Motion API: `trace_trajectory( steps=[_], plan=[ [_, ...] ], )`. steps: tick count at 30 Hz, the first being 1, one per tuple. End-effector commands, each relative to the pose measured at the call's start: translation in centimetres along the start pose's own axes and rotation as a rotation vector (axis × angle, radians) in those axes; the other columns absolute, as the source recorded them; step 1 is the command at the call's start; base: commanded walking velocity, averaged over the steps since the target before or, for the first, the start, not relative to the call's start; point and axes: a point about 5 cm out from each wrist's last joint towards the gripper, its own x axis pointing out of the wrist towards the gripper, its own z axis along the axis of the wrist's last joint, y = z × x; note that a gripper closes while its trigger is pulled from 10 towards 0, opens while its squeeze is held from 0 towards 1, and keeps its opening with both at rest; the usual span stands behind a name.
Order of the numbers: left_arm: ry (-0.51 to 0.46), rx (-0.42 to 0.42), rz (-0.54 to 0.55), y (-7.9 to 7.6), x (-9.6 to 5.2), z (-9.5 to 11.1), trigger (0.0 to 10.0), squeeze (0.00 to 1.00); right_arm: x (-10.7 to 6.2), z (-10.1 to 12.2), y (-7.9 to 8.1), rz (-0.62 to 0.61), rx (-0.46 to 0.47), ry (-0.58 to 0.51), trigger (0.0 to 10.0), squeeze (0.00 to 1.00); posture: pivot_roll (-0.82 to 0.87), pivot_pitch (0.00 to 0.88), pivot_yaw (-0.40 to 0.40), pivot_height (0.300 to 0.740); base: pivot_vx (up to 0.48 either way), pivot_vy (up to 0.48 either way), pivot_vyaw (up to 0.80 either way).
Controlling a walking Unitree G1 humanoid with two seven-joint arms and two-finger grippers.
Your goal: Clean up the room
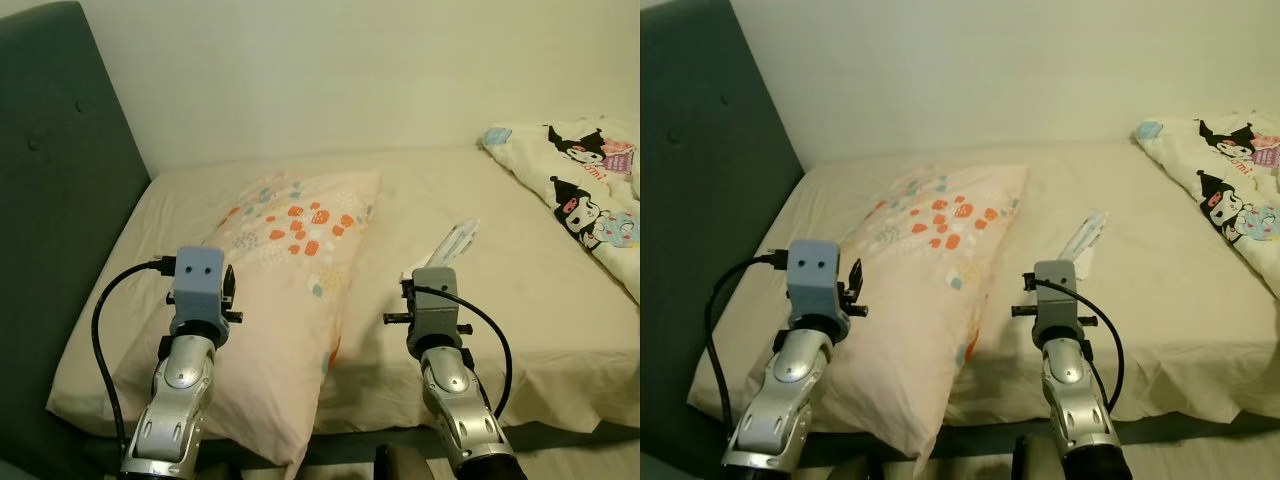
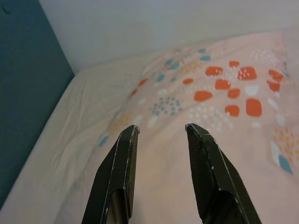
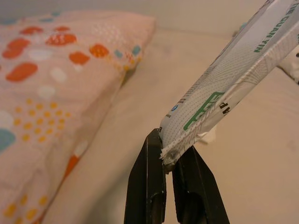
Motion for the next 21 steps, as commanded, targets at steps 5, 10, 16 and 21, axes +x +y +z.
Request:
trace_trajectory(
  steps=[5,10,16,21],
  plan=[
    [0.012,0.003,0.012,0.3,0.06,-0.37,10.0,0.0,-0.05,0.12,0.19,0.005,-0.001,0.004,10.0,0.0,-0.04,0.08,0.012,0.662,0.0,0.0,0.0],
    [0.009,0.0,0.017,0.38,0.01,-0.48,10.0,0.0,-0.07,0.23,0.24,0.009,-0.001,0.004,10.0,0.0,-0.04,0.08,0.009,0.687,0.0,0.0,0.0],
    [0.006,-0.003,0.02,0.39,0.04,-0.43,10.0,0.0,0.01,0.41,0.39,0.015,-0.001,0.0,10.0,0.0,-0.04,0.08,0.008,0.712,0.0,0.0,0.0],
    [0.005,-0.005,0.022,0.41,0.01,-0.45,10.0,0.0,0.05,0.47,0.44,0.02,-0.002,-0.001,10.0,0.0,-0.04,0.082,0.006,0.737,0.0,0.0,0.0]
  ],
)
